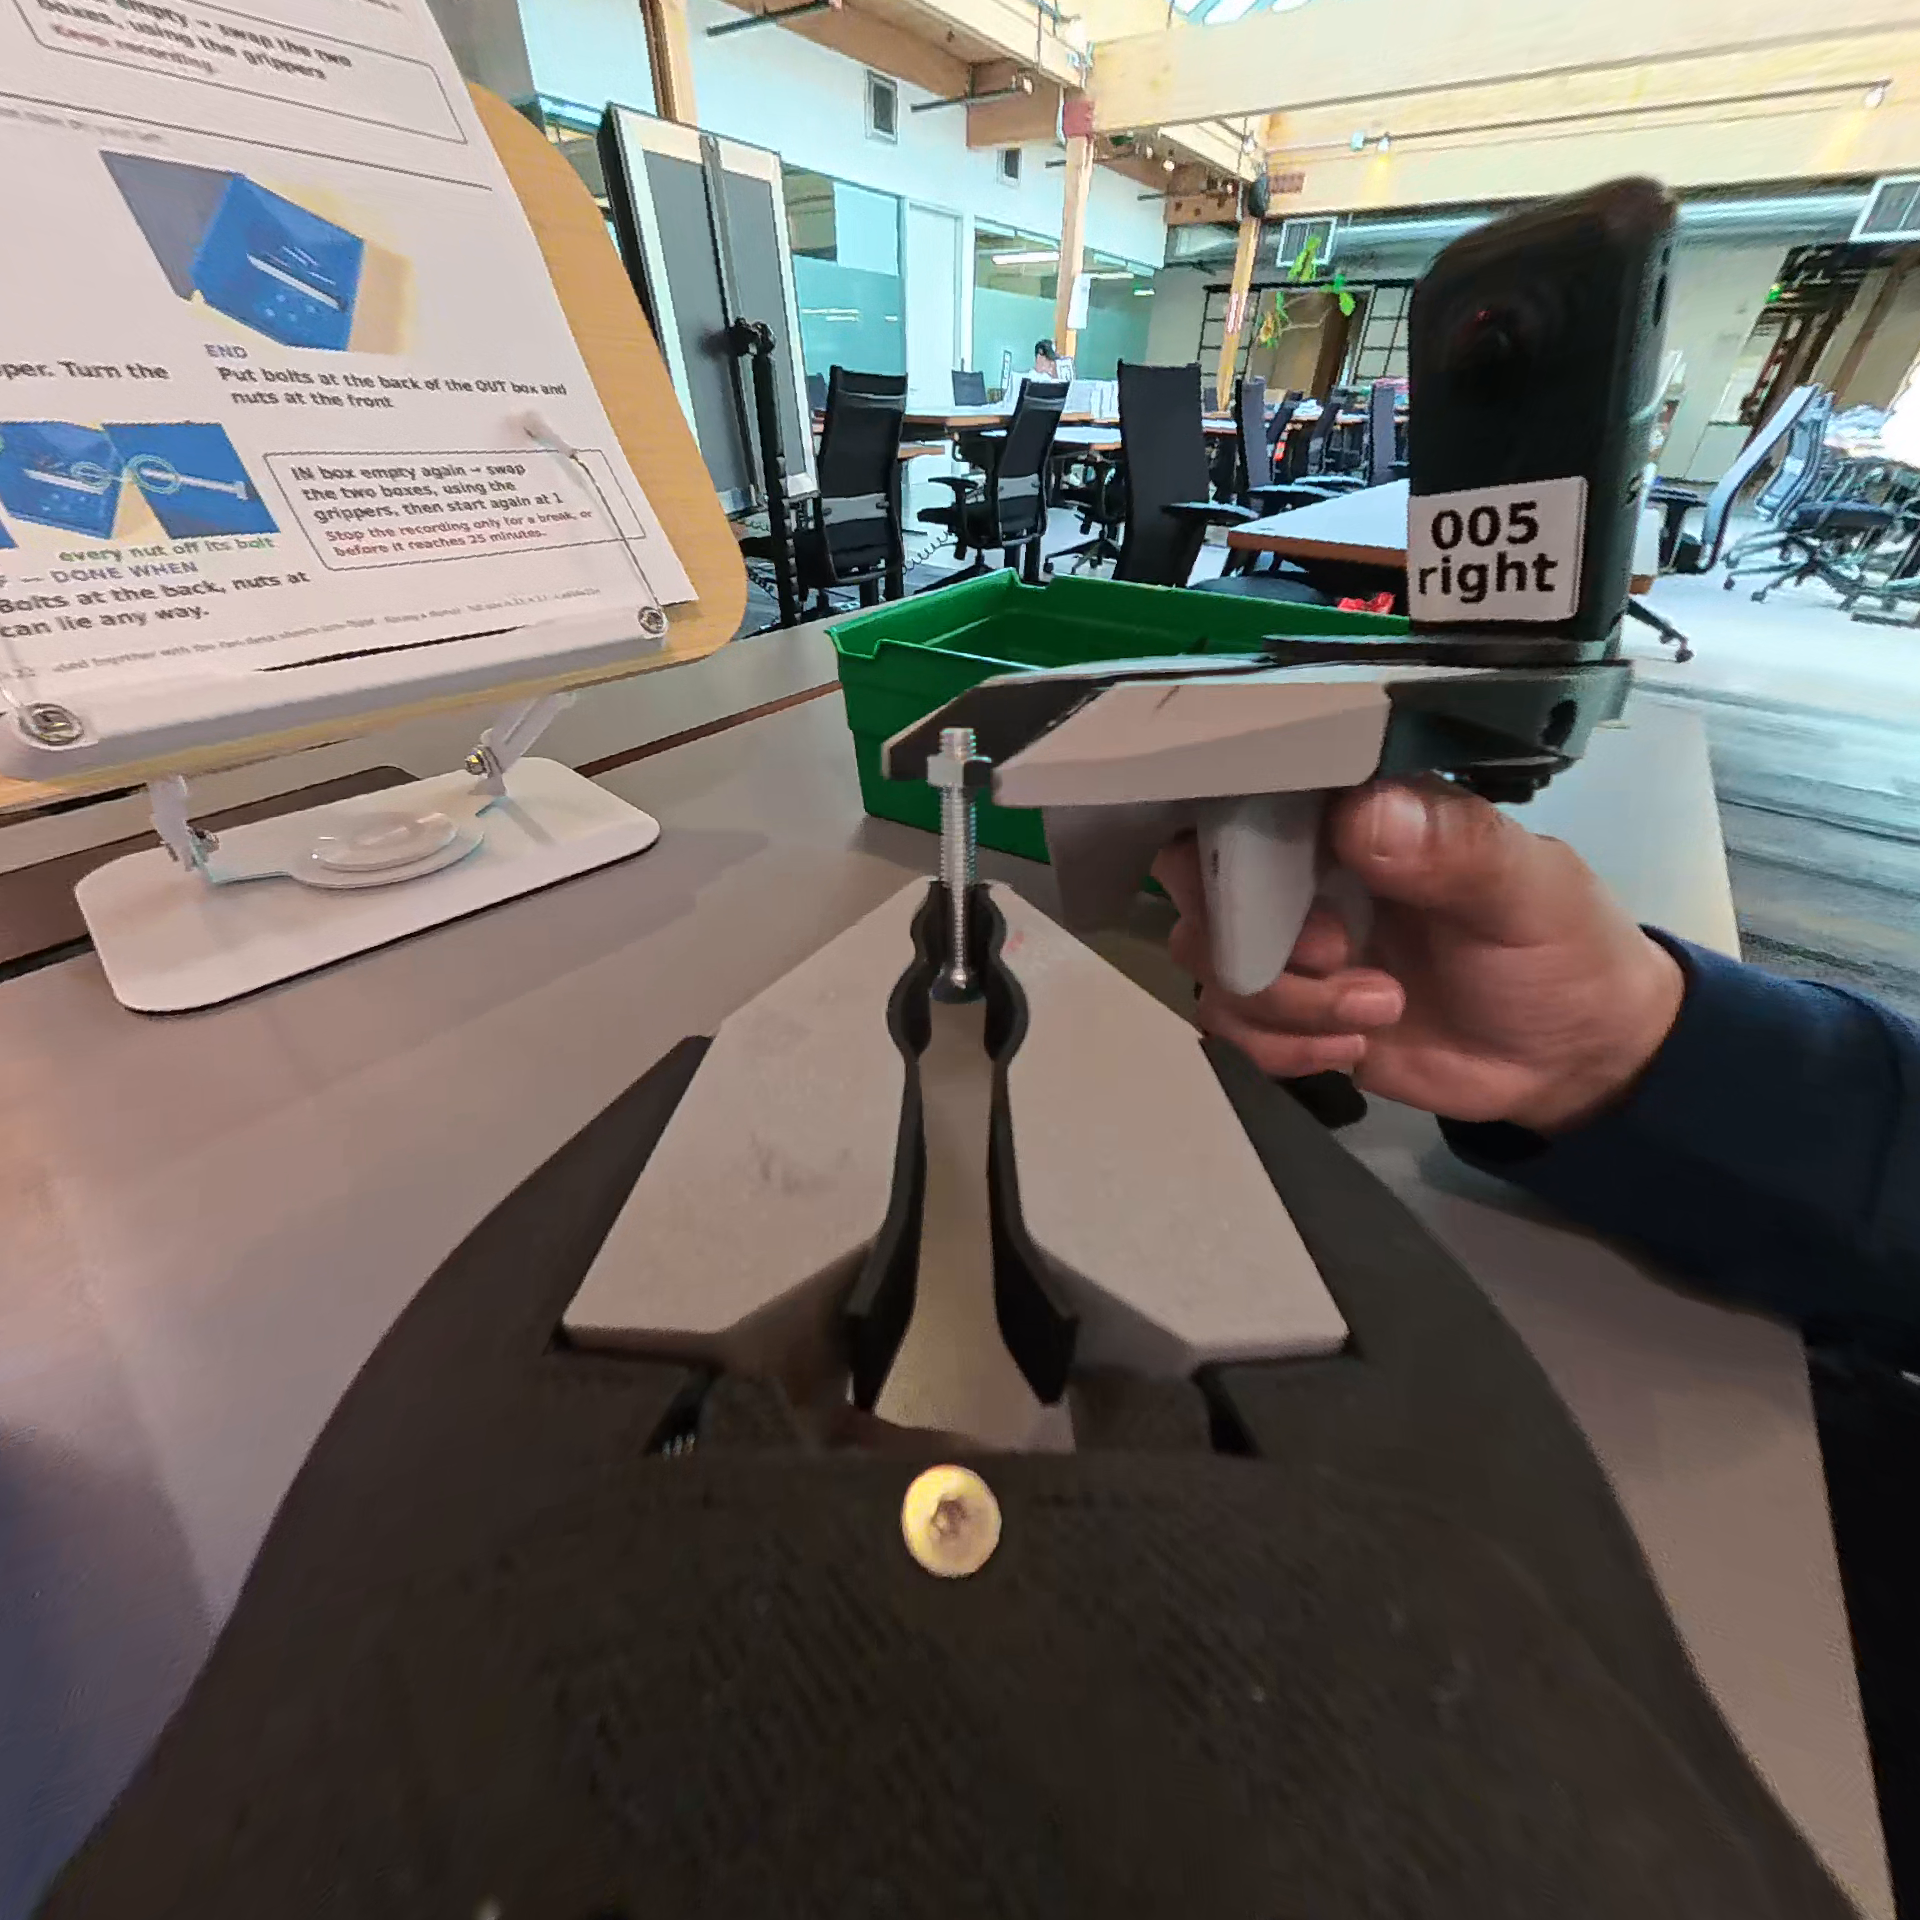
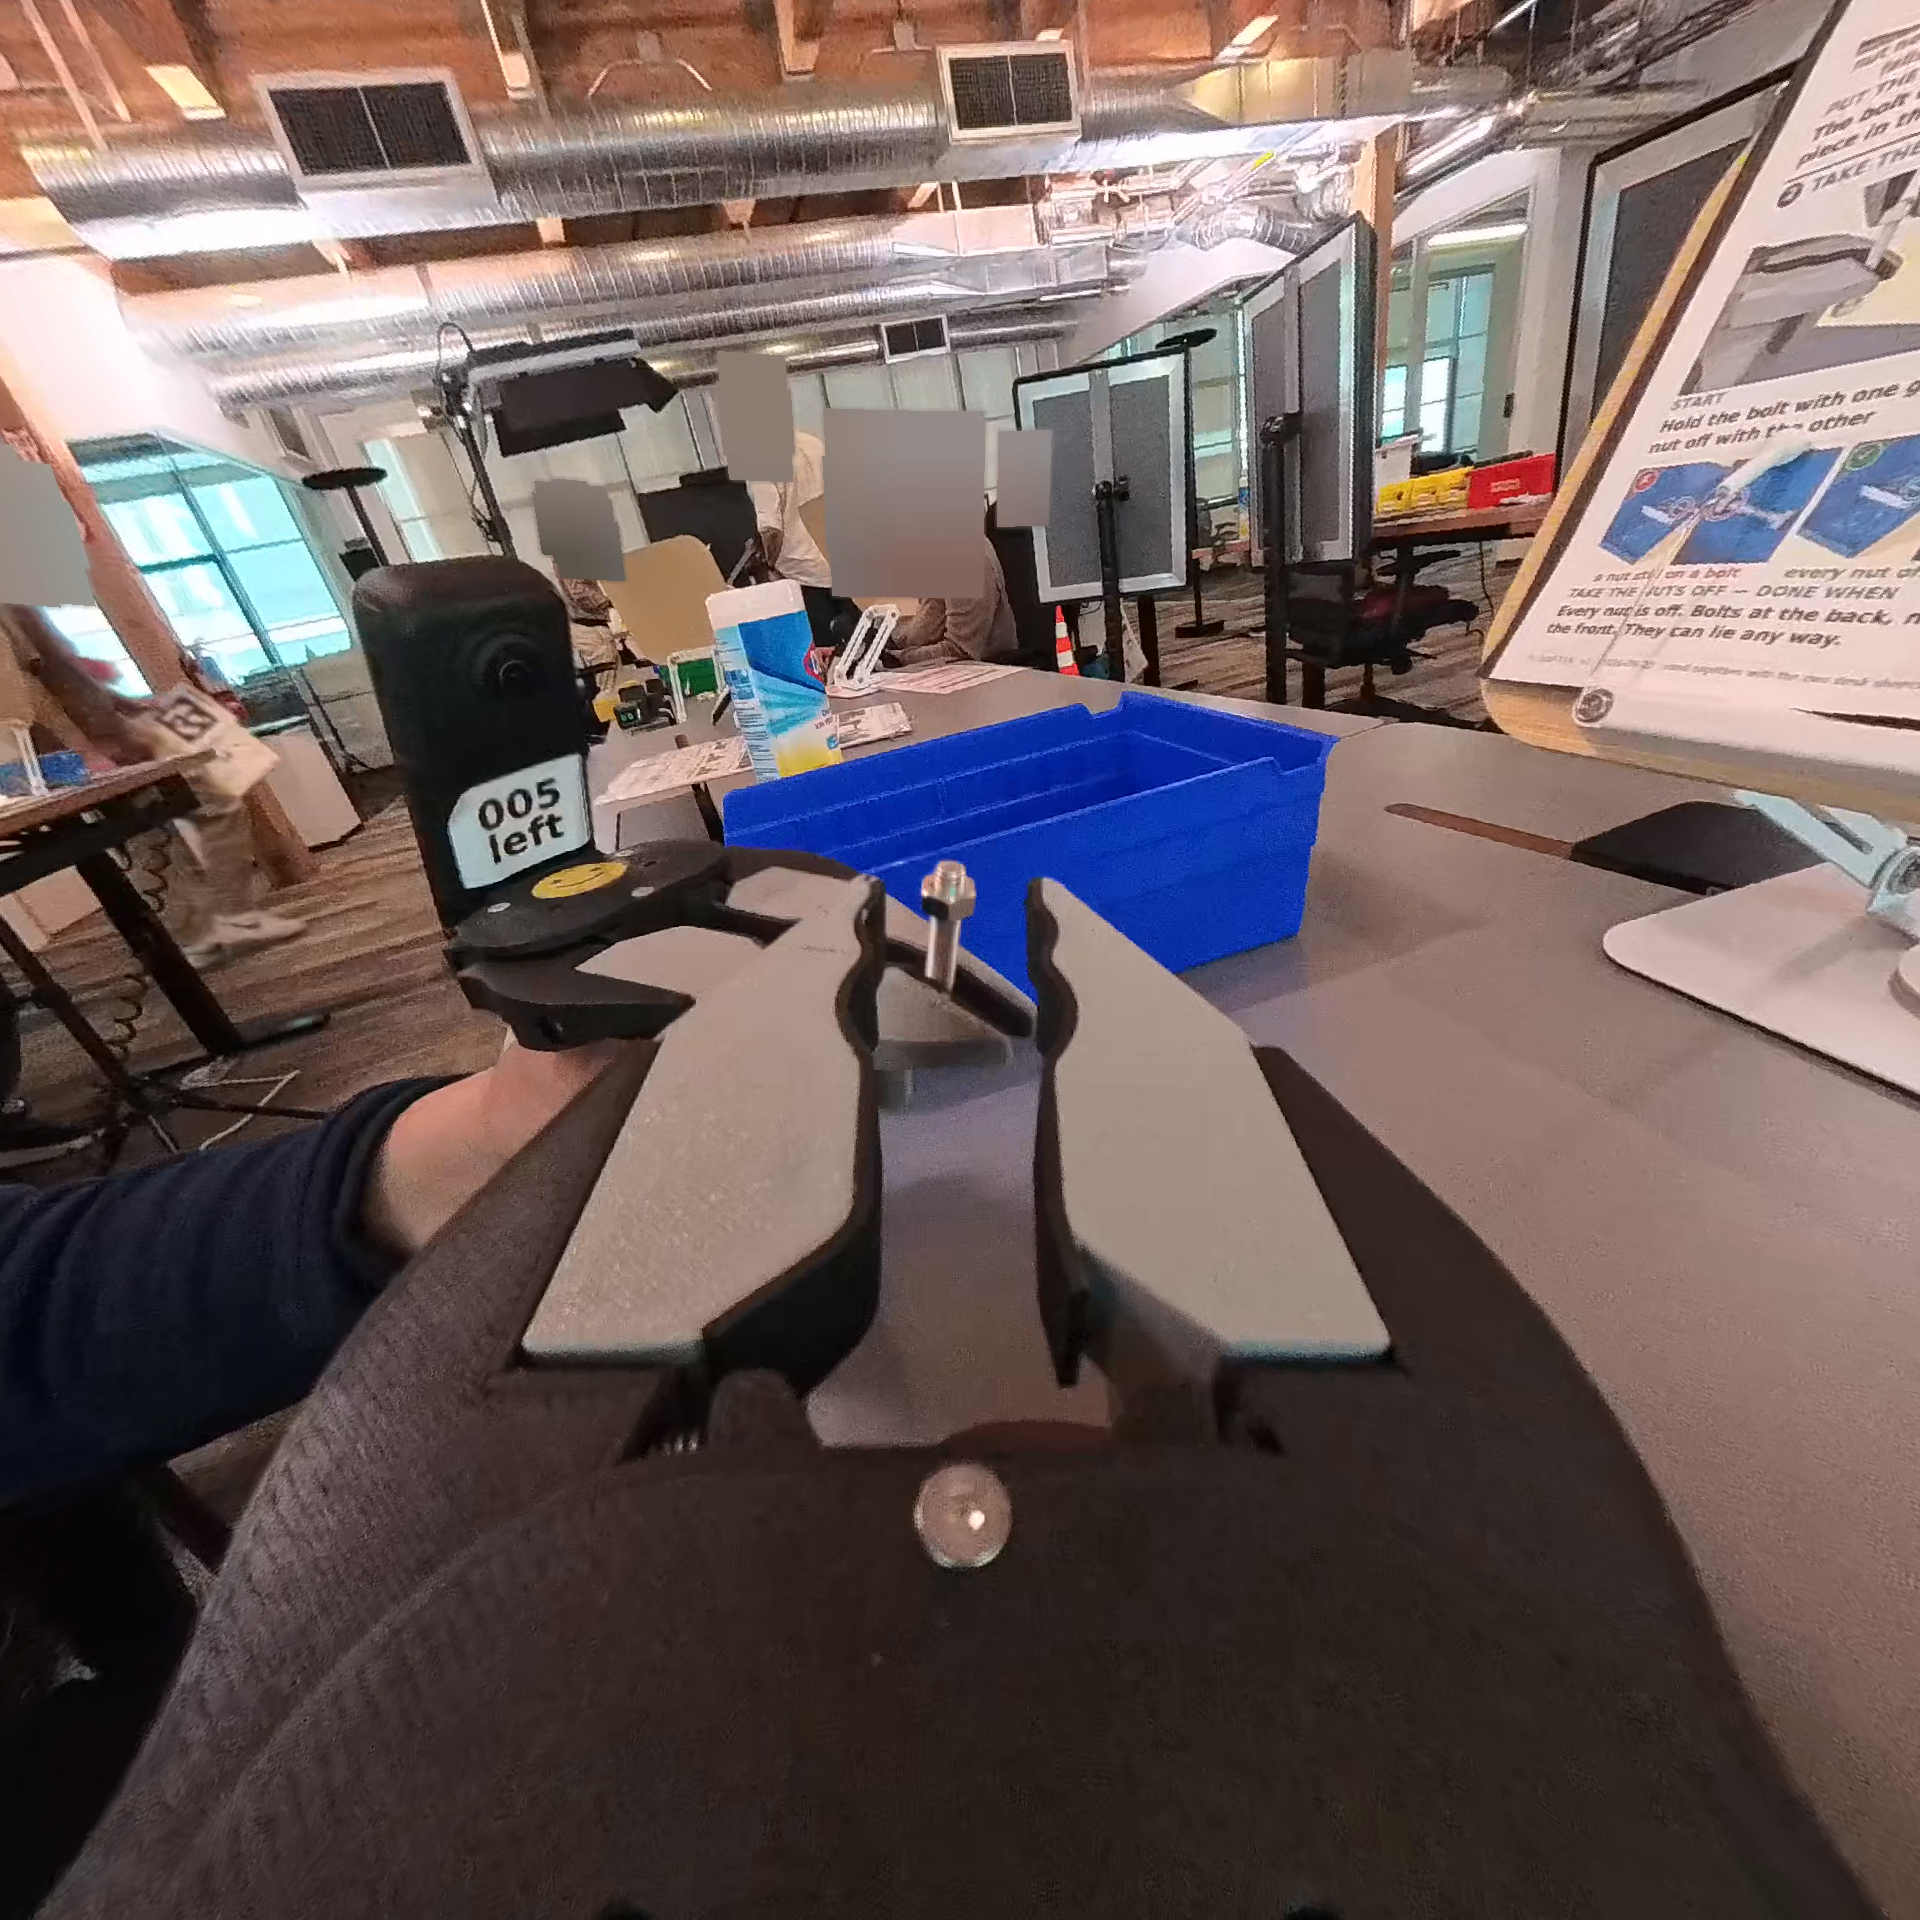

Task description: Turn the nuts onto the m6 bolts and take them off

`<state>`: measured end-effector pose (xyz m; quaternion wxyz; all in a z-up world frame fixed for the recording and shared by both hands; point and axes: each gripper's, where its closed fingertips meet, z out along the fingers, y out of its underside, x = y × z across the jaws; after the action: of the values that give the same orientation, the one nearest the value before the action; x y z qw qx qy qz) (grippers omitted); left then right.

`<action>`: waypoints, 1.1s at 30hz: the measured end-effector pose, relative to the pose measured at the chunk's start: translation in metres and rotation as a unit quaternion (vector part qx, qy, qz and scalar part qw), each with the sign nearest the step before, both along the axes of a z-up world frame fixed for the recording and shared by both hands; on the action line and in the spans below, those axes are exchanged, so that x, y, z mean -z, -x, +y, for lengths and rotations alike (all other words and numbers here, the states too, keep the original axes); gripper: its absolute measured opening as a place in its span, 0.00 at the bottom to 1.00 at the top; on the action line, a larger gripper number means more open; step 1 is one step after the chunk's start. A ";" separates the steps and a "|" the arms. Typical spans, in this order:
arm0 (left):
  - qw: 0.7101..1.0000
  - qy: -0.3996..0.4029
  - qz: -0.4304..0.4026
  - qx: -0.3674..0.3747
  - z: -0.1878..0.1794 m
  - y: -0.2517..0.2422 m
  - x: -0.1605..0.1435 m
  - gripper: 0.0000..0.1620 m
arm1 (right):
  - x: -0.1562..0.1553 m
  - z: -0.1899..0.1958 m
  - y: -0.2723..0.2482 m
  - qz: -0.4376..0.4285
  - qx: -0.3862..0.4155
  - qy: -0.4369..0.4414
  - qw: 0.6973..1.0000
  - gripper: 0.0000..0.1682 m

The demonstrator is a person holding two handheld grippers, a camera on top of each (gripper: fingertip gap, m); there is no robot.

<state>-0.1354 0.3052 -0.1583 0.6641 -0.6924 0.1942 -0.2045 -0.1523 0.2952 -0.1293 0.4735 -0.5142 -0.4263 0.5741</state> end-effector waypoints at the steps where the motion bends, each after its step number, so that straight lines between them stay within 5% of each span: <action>1: 1.000 -0.001 -0.006 -0.006 0.001 0.003 -0.001 0.02 | -0.002 0.001 -0.001 0.006 -0.002 0.006 1.000 0.14; 14: 1.000 -0.005 0.021 -0.007 0.001 -0.003 0.002 0.02 | -0.001 -0.006 0.003 0.005 -0.021 0.009 1.000 0.16; 19: 1.000 0.000 0.004 -0.020 0.003 0.007 0.001 0.01 | -0.004 -0.007 -0.001 0.011 -0.023 0.006 1.000 0.08; 25: 0.999 -0.010 0.048 0.007 -0.003 -0.015 0.006 0.01 | 0.006 -0.016 0.012 -0.014 -0.036 -0.002 0.999 0.16; 33: 1.000 0.001 0.016 -0.015 0.002 0.001 0.004 0.02 | 0.000 -0.008 0.003 0.004 -0.031 0.012 0.999 0.09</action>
<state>-0.1365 0.3076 -0.1620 0.6635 -0.6988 0.1942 -0.1836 -0.1556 0.2871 -0.1298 0.4511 -0.5043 -0.4327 0.5958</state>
